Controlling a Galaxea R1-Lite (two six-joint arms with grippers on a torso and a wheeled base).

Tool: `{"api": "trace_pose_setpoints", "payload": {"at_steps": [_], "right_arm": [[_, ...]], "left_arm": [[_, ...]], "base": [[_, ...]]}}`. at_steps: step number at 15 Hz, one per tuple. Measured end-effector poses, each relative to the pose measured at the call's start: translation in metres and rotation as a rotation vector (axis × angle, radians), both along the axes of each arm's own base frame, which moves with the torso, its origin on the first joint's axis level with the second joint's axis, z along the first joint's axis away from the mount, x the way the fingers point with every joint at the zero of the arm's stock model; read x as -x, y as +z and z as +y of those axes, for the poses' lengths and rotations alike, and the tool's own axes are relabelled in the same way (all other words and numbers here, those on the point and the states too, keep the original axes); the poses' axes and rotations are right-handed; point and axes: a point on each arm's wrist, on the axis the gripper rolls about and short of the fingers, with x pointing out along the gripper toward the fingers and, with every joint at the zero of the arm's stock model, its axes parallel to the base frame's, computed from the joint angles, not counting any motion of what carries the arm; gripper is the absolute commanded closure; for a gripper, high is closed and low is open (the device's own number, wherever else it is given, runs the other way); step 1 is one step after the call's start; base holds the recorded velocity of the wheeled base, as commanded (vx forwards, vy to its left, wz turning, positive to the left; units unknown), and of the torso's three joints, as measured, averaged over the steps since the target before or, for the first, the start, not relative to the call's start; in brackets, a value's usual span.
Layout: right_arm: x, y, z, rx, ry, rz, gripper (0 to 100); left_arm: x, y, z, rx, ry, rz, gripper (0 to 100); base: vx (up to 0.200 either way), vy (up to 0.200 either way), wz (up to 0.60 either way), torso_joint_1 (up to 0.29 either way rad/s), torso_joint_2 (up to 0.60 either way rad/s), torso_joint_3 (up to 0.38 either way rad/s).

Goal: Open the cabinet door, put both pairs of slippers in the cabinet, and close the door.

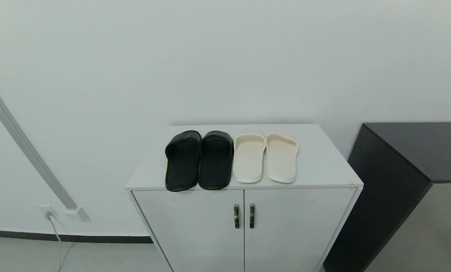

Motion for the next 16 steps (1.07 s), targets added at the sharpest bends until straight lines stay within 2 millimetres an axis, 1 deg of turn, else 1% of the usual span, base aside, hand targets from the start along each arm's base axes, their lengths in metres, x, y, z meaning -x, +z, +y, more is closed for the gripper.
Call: {"api": "trace_pose_setpoints", "payload": {"at_steps": [8, 16], "right_arm": [[0.0000, 0.0000, 0.0000, 0.002, 0.001, 0.001, 0], [0.0001, 0.0014, 0.0003, 0.050, 0.013, -0.005, 0]], "left_arm": [[0.0000, 0.0000, 0.0000, 0.000, 0.000, 0.000, 100], [0.0000, 0.0000, 0.0000, -0.002, 0.000, 0.000, 100]], "base": [[0.000, 0.000, 0.00, 0.000, 0.00, 0.000], [0.000, 0.000, 0.00, 0.000, 0.00, 0.000]]}}
